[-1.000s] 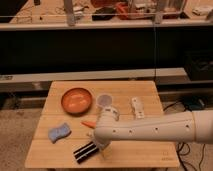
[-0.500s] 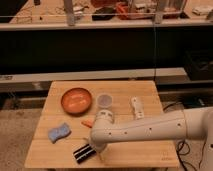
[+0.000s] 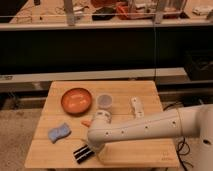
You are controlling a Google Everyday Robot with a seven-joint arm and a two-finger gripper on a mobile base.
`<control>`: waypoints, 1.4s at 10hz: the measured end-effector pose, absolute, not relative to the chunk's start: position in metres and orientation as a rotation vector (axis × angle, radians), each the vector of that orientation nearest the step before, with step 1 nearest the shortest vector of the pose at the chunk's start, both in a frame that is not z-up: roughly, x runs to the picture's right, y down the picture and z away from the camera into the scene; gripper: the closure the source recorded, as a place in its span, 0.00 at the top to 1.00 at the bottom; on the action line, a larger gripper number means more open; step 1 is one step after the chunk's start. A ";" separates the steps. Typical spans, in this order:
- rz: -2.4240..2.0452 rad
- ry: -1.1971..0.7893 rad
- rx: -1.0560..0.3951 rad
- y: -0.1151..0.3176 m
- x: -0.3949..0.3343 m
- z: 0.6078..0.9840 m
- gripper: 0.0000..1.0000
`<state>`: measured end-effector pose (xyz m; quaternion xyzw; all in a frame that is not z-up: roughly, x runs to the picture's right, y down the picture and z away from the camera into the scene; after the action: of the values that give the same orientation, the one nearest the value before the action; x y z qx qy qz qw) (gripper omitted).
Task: Place the eraser on the white sponge
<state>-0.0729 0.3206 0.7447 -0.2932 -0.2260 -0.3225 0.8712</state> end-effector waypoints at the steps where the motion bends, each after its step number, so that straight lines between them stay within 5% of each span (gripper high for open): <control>1: -0.681 -0.478 -0.617 0.321 -0.077 0.745 0.80; 14: -0.702 -0.498 -0.650 0.323 -0.097 0.741 0.80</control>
<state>-0.0967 0.3230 0.7415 -0.3096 -0.2373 -0.3343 0.8579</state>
